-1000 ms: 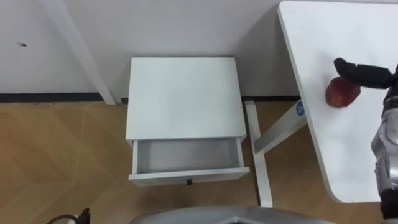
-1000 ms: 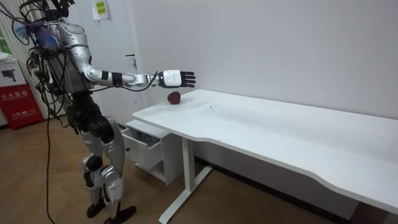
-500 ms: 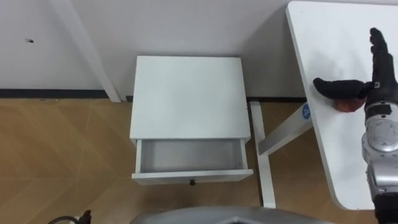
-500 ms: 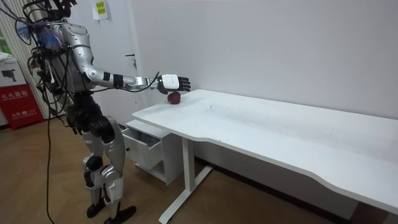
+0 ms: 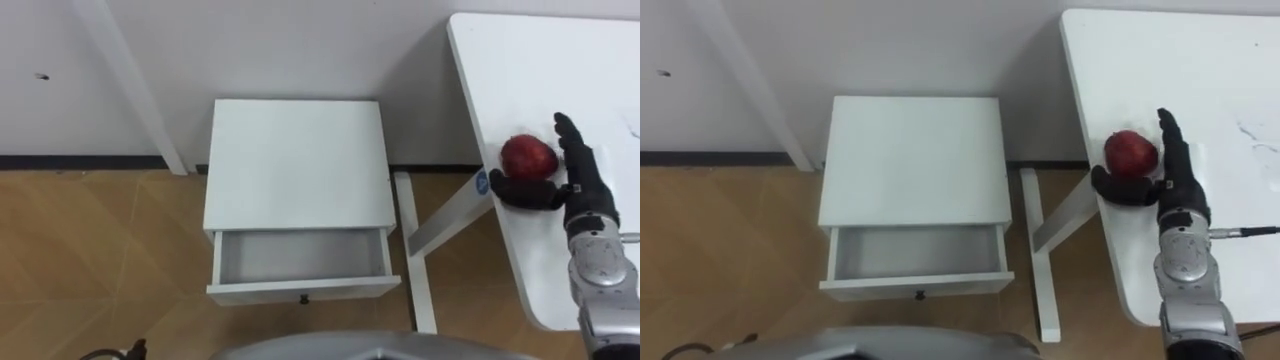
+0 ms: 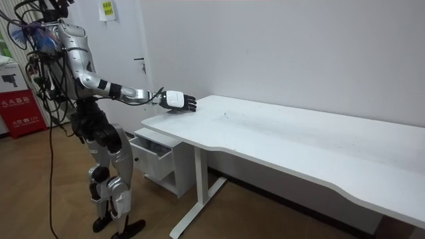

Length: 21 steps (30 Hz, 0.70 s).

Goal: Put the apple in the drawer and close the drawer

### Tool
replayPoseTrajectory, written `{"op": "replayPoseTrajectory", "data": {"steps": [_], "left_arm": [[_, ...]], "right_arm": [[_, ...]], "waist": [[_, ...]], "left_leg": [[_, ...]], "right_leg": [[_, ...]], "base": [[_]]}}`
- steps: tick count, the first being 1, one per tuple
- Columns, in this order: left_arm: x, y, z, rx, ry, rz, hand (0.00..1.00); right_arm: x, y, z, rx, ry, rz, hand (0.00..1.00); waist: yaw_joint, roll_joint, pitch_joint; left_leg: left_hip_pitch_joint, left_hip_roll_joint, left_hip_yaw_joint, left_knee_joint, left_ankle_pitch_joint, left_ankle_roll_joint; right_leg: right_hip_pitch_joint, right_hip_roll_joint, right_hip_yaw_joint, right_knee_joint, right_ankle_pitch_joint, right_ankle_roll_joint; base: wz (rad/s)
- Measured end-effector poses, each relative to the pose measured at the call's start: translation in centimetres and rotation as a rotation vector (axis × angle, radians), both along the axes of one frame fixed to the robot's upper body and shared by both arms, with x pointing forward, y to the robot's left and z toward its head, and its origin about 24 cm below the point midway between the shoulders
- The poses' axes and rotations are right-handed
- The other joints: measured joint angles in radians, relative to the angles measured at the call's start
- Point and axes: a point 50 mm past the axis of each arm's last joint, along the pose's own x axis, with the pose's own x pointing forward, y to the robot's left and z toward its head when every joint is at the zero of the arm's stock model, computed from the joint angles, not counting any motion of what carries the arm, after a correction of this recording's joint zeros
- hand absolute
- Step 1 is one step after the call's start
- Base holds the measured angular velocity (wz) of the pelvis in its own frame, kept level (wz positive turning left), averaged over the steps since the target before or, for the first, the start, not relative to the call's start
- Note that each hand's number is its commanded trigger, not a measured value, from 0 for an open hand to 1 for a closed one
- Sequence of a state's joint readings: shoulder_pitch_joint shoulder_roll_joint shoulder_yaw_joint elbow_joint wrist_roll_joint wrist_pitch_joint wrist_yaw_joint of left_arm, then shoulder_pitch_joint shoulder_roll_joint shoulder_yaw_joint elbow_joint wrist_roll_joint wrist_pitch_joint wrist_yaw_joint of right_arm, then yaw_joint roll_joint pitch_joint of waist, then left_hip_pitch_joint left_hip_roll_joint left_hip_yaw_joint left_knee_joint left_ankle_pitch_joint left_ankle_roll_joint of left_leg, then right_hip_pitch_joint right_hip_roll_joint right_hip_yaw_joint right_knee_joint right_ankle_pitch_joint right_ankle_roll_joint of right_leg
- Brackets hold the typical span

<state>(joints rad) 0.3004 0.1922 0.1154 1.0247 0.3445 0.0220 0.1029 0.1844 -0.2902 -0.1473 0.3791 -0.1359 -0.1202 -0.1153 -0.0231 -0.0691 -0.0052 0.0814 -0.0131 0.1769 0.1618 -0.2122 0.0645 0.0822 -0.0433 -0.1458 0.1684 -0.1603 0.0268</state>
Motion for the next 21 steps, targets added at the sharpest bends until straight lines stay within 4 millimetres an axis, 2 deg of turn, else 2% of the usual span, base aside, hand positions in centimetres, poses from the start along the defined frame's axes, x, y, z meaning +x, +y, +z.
{"op": "replayPoseTrajectory", "data": {"steps": [1,2,3,9,16,21], "left_arm": [[0.0,0.0,0.0,0.0,0.001,0.001,0.0],[-0.2,0.0,-0.1,-0.002,0.008,0.002,0.0],[-0.2,0.0,-0.1,-0.002,0.011,0.003,0.0],[-0.3,0.0,-0.1,-0.006,0.014,0.0,0.0],[0.0,-0.1,-0.1,-0.002,0.013,-0.018,0.0],[0.3,-0.1,-0.1,-0.003,0.007,-0.02,0.0]], "right_arm": [[0.0,0.0,-0.1,-0.003,0.001,-0.001,0.0],[-0.2,0.1,-0.3,-0.011,0.005,0.003,0.75],[-0.2,0.1,-0.3,-0.015,0.006,0.006,1.0],[-0.4,0.0,-0.3,-0.037,-0.016,-0.01,1.0],[-0.9,-1.1,0.0,-0.116,-0.028,-0.055,1.0],[-0.6,-1.1,0.2,-0.117,-0.038,-0.061,1.0]], "waist": [[0.0,0.001,0.0003],[-0.001,0.001,0.0],[-0.002,0.001,0.0],[-0.003,0.003,-0.0006],[-0.007,0.022,-0.0109],[-0.002,0.026,-0.0093]], "left_leg": [[0.0,0.0,-0.001,0.0,0.0,0.0],[0.0,0.0,-0.002,0.001,0.0,0.0],[-0.001,0.0,-0.002,0.002,0.0,0.0],[-0.003,0.0,-0.004,0.006,0.0,0.0],[-0.001,0.0,-0.011,0.006,0.0,0.0],[-0.001,0.001,-0.013,0.005,0.0,0.0]], "right_leg": [[0.001,0.0,-0.003,0.0,0.0,-0.001],[0.002,0.0,-0.004,-0.001,0.001,-0.001],[0.002,-0.001,-0.006,0.0,0.001,-0.001],[0.001,-0.001,-0.007,0.0,0.001,-0.001],[0.004,-0.001,-0.019,-0.002,0.001,-0.002],[0.005,0.0,-0.02,-0.003,0.001,-0.002]], "base": [[0.03],[0.03],[0.0],[0.0],[0.02],[0.01]]}}
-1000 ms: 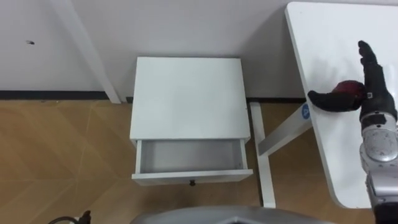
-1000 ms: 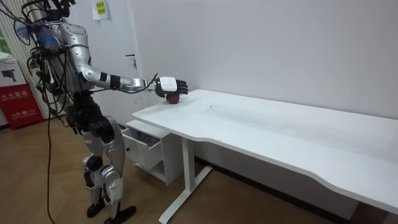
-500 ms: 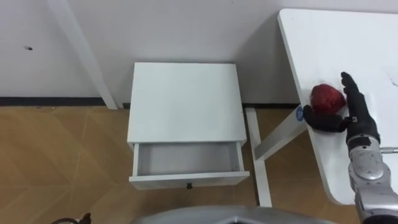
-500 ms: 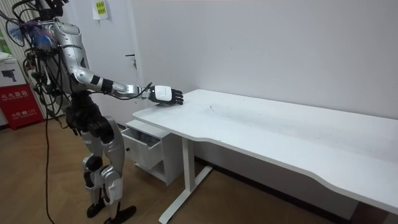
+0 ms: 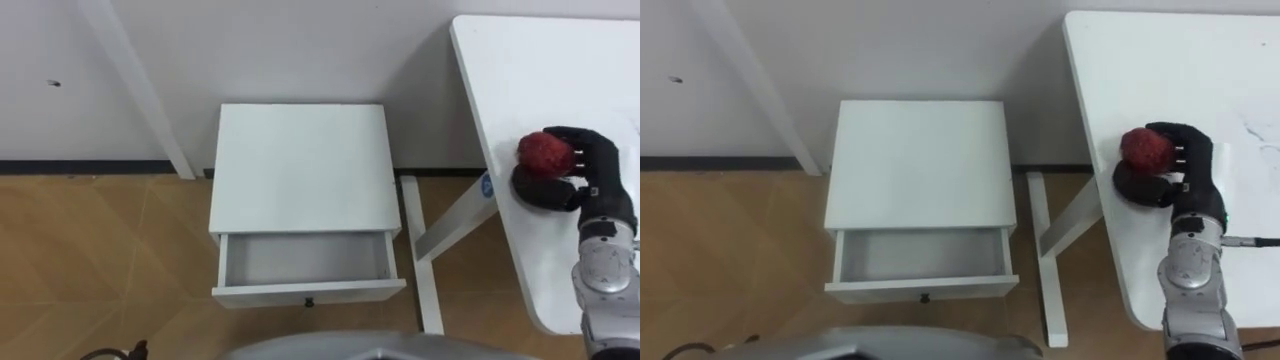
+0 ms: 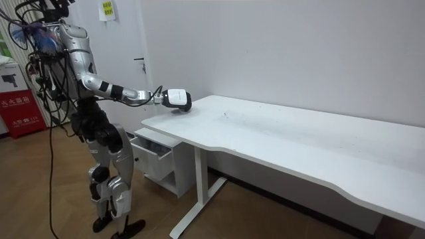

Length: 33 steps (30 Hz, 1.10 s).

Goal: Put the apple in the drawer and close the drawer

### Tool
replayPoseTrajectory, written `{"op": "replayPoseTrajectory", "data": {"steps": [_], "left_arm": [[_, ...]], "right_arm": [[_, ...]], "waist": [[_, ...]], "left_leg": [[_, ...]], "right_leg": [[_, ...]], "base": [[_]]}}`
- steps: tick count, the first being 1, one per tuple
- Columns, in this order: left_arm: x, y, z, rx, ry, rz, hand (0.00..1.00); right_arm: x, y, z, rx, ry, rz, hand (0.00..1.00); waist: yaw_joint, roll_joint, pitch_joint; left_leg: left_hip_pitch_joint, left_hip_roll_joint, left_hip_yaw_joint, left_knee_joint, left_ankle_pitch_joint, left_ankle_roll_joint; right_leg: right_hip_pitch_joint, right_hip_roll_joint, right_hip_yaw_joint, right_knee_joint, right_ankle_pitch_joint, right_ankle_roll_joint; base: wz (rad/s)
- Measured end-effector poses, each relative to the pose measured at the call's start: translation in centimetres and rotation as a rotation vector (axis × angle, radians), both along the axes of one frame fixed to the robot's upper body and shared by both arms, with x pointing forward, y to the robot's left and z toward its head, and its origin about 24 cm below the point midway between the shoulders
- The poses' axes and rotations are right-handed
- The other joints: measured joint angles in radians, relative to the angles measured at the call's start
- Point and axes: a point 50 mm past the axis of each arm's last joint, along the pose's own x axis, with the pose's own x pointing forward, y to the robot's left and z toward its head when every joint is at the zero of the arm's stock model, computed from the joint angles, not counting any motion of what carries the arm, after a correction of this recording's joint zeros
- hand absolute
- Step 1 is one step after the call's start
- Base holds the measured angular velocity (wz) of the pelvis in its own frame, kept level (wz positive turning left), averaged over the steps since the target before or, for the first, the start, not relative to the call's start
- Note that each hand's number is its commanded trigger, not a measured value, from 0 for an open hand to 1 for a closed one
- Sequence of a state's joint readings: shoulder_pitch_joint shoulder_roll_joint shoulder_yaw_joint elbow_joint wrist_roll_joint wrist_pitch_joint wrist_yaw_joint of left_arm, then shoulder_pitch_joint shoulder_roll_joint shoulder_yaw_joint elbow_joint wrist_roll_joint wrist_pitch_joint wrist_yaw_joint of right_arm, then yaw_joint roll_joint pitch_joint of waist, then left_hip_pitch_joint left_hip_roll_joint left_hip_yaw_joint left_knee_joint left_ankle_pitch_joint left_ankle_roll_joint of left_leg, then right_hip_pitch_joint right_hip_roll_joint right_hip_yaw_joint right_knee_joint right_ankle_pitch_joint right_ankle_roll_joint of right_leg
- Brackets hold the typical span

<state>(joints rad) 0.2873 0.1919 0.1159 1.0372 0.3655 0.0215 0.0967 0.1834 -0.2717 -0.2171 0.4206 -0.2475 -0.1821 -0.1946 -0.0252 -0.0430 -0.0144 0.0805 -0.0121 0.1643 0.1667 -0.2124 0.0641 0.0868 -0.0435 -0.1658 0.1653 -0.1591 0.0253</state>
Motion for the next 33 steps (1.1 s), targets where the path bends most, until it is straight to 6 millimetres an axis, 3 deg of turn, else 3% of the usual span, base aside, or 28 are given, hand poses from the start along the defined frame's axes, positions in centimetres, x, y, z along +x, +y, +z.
{"op": "replayPoseTrajectory", "data": {"steps": [12,15,18,22,25,29,33], "left_arm": [[1.4,-0.6,-0.1,-0.013,-0.032,-0.053,0.0],[1.6,-0.8,-0.2,-0.021,-0.035,-0.073,0.0],[1.7,-1.0,-0.2,-0.029,-0.036,-0.082,0.0],[2.7,-1.4,-0.5,-0.059,-0.026,-0.116,0.0],[2.4,-1.5,-0.5,-0.063,-0.013,-0.116,0.0],[2.0,-1.5,-0.6,-0.07,0.002,-0.114,0.0],[2.0,-1.5,-0.6,-0.067,0.003,-0.114,0.0]], "right_arm": [[1.7,3.9,0.3,0.04,-0.015,0.169,1.0],[2.2,5.2,0.8,0.017,-0.018,0.245,1.0],[2.4,8.0,0.1,0.033,0.059,0.424,1.0],[2.1,11.5,-0.7,0.058,0.151,0.642,1.0],[2.1,12.9,-0.7,0.073,0.17,0.719,1.0],[2.5,13.7,-0.6,0.079,0.182,0.77,1.0],[2.5,13.7,-0.5,0.079,0.184,0.775,1.0]], "waist": [[0.009,-0.001,0.012],[0.033,0.002,0.0129],[0.046,0.003,0.0162],[0.088,0.013,0.0304],[0.114,0.01,0.0282],[0.119,-0.005,0.0185],[0.115,-0.007,0.0175]], "left_leg": [[-0.005,0.0,0.002,-0.001,0.0,0.0],[-0.015,0.002,0.015,0.001,0.001,-0.003],[-0.028,0.003,0.012,0.002,0.003,-0.005],[-0.038,0.0,-0.006,0.001,0.003,-0.004],[-0.044,0.0,-0.019,0.001,0.003,-0.004],[-0.051,-0.003,-0.033,0.003,0.004,-0.004],[-0.049,-0.003,-0.035,0.001,0.004,-0.004]], "right_leg": [[-0.007,0.001,0.003,0.003,0.001,-0.001],[-0.025,0.004,0.019,0.001,0.004,-0.006],[-0.036,0.005,0.012,0.002,0.005,-0.007],[-0.037,0.0,-0.015,0.001,0.005,-0.007],[-0.036,-0.002,-0.035,-0.002,0.004,-0.006],[-0.032,-0.005,-0.047,-0.015,0.004,-0.006],[-0.024,-0.008,-0.057,-0.016,0.004,-0.006]], "base": [[0.0],[-0.16],[0.04],[0.17],[0.19],[0.16],[0.1]]}}
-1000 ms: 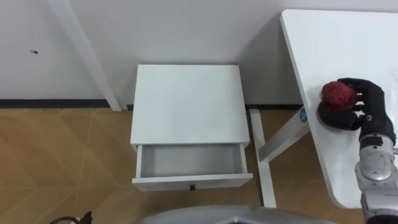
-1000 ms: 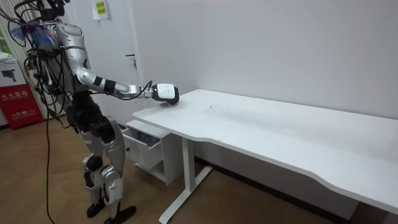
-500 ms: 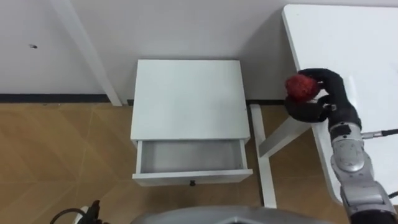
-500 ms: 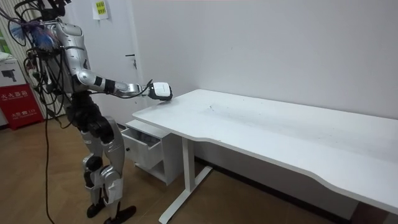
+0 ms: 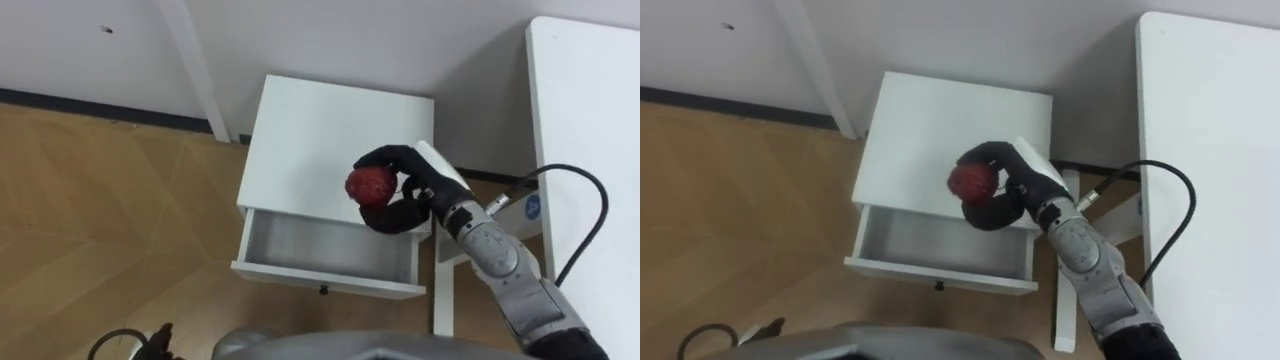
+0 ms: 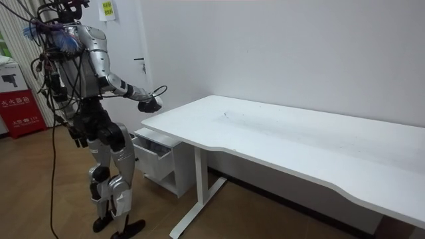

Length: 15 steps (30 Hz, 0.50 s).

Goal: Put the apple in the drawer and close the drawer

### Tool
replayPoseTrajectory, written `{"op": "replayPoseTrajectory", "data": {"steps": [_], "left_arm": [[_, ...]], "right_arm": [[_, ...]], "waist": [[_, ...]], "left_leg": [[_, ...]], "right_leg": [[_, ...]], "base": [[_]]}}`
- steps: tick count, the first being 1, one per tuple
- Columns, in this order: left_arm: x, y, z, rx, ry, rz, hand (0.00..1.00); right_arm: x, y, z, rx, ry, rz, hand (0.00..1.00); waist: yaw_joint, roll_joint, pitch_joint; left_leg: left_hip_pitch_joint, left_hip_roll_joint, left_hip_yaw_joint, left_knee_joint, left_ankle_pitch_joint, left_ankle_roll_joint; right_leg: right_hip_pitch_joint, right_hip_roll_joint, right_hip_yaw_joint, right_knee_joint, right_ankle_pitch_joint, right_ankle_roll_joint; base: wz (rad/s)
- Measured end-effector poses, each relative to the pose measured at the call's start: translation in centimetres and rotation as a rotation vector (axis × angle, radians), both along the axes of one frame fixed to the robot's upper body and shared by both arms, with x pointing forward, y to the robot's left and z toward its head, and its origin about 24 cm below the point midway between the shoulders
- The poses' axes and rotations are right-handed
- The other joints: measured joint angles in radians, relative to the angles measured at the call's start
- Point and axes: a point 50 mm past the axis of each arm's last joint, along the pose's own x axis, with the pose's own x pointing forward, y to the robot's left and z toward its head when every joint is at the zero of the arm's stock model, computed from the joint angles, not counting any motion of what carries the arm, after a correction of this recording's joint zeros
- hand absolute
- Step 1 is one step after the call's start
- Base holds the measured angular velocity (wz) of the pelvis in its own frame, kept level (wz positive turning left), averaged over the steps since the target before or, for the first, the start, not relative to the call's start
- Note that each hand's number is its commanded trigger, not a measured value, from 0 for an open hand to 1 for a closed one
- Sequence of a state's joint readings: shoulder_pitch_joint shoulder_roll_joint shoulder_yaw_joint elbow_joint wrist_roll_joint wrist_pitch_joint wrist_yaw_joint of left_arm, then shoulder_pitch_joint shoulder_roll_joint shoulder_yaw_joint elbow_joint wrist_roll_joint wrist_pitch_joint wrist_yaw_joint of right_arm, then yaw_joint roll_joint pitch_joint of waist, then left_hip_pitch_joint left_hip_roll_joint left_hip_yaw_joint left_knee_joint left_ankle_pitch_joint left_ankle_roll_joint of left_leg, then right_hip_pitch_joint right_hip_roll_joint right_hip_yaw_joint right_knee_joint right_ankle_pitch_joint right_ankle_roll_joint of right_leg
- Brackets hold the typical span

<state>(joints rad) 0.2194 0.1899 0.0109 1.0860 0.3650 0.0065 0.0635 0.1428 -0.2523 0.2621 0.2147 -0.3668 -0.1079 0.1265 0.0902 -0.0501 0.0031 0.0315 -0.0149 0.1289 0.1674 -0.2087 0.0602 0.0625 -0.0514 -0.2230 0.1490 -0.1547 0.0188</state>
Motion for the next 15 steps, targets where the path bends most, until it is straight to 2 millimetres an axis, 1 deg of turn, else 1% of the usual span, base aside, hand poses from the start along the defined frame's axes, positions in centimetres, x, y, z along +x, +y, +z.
{"op": "replayPoseTrajectory", "data": {"steps": [1,6,11,15], "left_arm": [[0.0,0.0,0.0,0.002,0.002,0.0,0.0],[0.1,-0.1,-0.1,0.006,0.006,0.003,0.0],[0.2,-0.3,-0.1,0.003,0.0,0.002,0.0],[0.5,-0.3,0.0,0.002,-0.012,0.0,0.0]], "right_arm": [[0.0,0.0,0.0,0.0,0.002,0.0,1.0],[-0.3,-0.1,-0.5,-0.011,0.032,0.013,1.0],[-1.4,-0.7,-2.1,-0.049,0.126,0.012,1.0],[-2.0,-1.0,-3.0,-0.076,0.177,0.02,1.0]], "waist": [[0.0,-0.001,0.0018],[-0.003,-0.002,0.0037],[-0.003,0.003,0.0069],[-0.003,0.003,0.0068]], "left_leg": [[0.004,0.0,0.0,-0.001,0.0,0.0],[-0.003,-0.001,-0.001,-0.002,0.0,0.0],[-0.009,0.0,-0.001,0.001,0.0,0.0],[-0.012,-0.001,0.0,0.005,-0.001,0.0]], "right_leg": [[0.005,-0.001,0.0,-0.002,0.0,0.0],[0.008,-0.001,-0.002,-0.014,0.0,0.0],[0.005,0.0,-0.002,-0.012,0.0,0.0],[0.004,0.002,-0.003,-0.012,0.0,0.0]], "base": [[0.0],[0.0],[0.0],[0.0]]}}
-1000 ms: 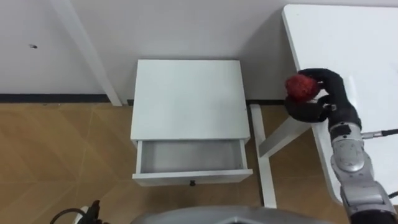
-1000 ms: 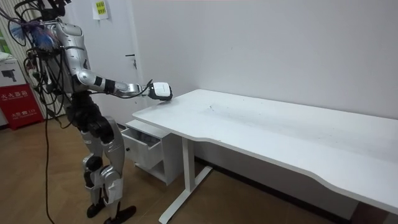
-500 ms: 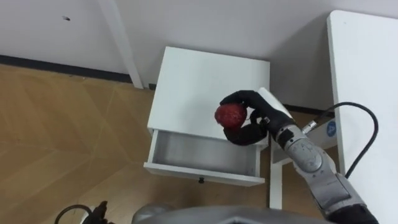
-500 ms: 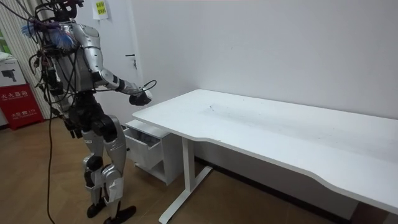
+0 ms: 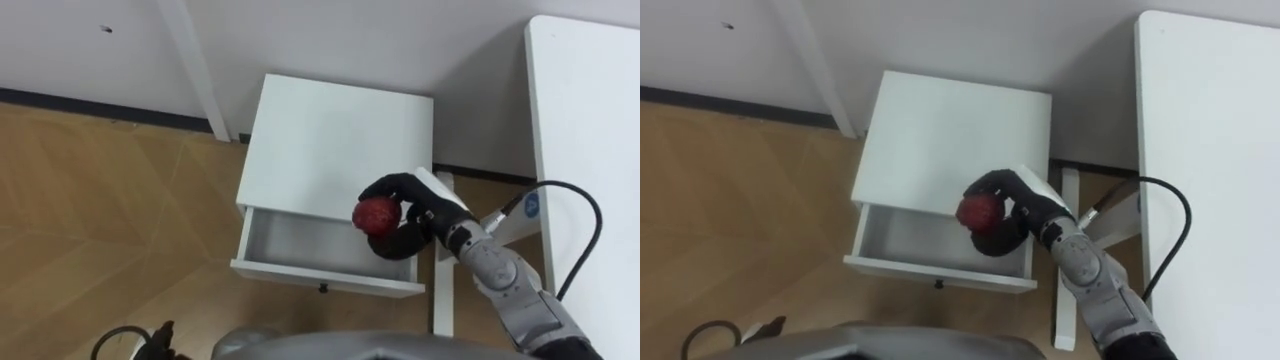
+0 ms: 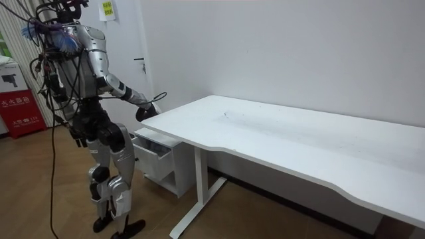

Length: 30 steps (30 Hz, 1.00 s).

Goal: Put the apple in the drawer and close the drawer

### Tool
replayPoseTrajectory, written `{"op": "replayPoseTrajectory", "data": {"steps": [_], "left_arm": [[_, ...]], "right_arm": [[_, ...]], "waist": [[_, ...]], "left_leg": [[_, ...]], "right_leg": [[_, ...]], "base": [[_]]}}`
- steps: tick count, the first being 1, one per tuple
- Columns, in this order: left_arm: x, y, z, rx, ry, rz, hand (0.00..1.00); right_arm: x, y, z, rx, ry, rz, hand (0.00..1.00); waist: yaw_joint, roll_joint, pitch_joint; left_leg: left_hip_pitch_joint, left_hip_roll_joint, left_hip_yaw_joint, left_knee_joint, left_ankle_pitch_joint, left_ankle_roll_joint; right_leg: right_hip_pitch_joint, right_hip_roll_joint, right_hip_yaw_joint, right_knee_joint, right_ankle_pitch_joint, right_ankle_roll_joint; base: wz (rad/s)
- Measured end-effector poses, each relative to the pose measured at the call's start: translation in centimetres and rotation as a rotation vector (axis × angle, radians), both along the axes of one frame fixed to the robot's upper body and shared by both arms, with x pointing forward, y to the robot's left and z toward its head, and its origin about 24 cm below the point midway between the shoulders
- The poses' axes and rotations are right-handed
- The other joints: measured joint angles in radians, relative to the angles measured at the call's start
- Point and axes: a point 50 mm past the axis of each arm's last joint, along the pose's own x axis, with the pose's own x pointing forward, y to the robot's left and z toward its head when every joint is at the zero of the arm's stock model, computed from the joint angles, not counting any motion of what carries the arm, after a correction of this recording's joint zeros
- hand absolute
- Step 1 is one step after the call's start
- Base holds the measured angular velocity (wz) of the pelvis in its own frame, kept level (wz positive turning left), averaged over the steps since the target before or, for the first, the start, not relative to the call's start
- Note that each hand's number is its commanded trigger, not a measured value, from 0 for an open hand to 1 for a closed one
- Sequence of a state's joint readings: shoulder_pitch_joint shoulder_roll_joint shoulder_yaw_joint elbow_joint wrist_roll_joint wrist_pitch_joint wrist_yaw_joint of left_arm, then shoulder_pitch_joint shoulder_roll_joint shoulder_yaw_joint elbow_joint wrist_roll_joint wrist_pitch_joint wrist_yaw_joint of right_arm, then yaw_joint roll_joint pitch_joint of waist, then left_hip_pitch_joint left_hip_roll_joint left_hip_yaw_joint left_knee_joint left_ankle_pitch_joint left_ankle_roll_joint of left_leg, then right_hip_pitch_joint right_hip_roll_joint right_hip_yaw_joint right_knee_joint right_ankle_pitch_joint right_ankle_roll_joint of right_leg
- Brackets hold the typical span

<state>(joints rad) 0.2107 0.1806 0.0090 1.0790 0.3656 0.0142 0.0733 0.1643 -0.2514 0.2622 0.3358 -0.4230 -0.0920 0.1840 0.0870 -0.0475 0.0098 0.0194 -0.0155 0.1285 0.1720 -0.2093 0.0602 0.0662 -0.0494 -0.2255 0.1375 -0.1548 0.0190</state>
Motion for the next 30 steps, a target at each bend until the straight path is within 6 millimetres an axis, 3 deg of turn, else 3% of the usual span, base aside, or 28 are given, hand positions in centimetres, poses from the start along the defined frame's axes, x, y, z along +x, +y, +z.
{"op": "replayPoseTrajectory", "data": {"steps": [2,3,4,30], "left_arm": [[0.14,-0.11,0.01,-0.003,-0.01,-0.002,0.0],[0.19,-0.15,0.01,-0.004,-0.013,-0.003,0.0],[0.33,-0.22,0.02,-0.006,-0.019,-0.004,0.0],[0.31,-0.49,-0.05,-0.014,-0.021,-0.006,0.0]], "right_arm": [[-0.31,-0.08,-0.25,-0.018,0.013,0.009,1.0],[-0.39,-0.09,-0.29,-0.019,0.015,0.009,0.65],[-0.53,-0.11,-0.37,-0.025,0.018,0.012,0.01],[-0.67,-0.13,-0.49,-0.082,0.016,0.048,0.0]], "waist": [[0.001,-0.001,-0.0008],[0.0,-0.001,-0.0013],[0.0,-0.003,-0.0024],[0.001,-0.004,-0.0058]], "left_leg": [[-0.004,0.0,0.0,0.005,0.0,0.0],[-0.007,0.0,-0.001,0.008,0.0,0.0],[-0.011,0.0,-0.001,0.011,0.0,0.0],[-0.025,0.001,-0.002,0.034,0.0,0.0]], "right_leg": [[-0.001,0.0,0.0,0.0,0.0,0.0],[-0.002,0.0,0.0,0.0,0.0,0.0],[-0.006,0.0,0.0,0.001,0.0,0.0],[-0.015,-0.001,0.001,0.015,0.0,0.0]], "base": [[0.0],[0.0],[0.0],[0.0]]}}
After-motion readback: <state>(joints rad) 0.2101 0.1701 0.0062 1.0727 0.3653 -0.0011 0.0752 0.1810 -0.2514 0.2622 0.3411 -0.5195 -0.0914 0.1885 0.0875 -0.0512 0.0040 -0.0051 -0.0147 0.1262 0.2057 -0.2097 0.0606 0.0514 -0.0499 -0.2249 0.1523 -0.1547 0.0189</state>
